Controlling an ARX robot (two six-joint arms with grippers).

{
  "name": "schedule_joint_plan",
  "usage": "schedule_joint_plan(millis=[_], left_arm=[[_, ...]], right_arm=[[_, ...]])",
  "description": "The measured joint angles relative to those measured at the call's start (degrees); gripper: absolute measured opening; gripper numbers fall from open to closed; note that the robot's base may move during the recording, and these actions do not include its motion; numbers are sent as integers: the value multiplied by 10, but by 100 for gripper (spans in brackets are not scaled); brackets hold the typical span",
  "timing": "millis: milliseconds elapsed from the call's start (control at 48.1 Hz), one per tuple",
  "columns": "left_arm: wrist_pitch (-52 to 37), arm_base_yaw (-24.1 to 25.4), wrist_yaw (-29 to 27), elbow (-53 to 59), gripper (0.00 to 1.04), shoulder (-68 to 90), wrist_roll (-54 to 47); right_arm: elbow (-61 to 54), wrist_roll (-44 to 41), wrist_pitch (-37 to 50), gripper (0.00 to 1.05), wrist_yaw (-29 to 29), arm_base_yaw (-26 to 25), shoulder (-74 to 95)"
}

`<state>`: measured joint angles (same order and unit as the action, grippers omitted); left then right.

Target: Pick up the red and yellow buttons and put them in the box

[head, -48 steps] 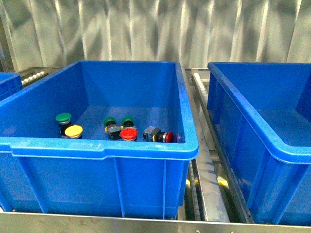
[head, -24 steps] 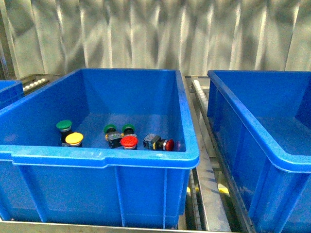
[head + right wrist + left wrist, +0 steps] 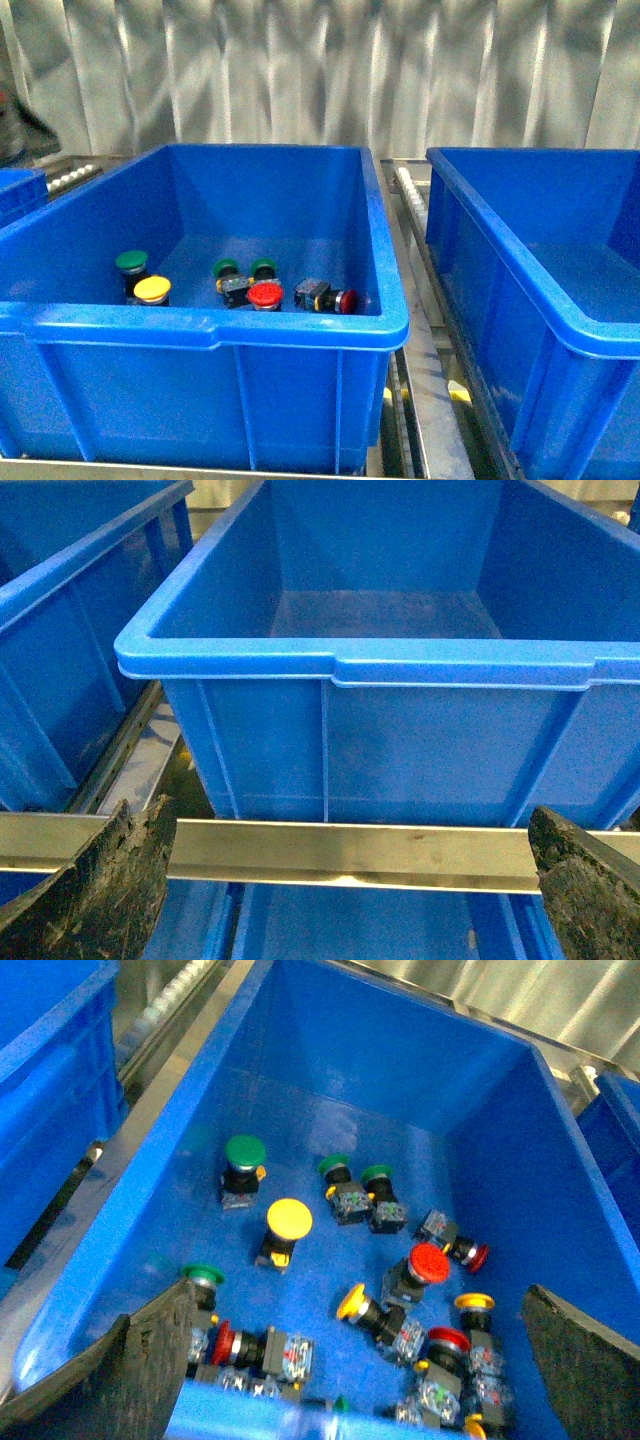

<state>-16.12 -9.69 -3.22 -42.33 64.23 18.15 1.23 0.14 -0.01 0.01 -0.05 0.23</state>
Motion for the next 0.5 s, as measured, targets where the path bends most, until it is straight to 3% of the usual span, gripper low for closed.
schedule_joint_plan(millis=[187, 499], left_arm=[[119, -33, -54, -213, 97, 173, -8], [334, -91, -90, -483, 97, 398, -7]], right_arm=[[0, 0, 0, 102, 0, 0, 0], [0, 0, 0, 102, 0, 0, 0]])
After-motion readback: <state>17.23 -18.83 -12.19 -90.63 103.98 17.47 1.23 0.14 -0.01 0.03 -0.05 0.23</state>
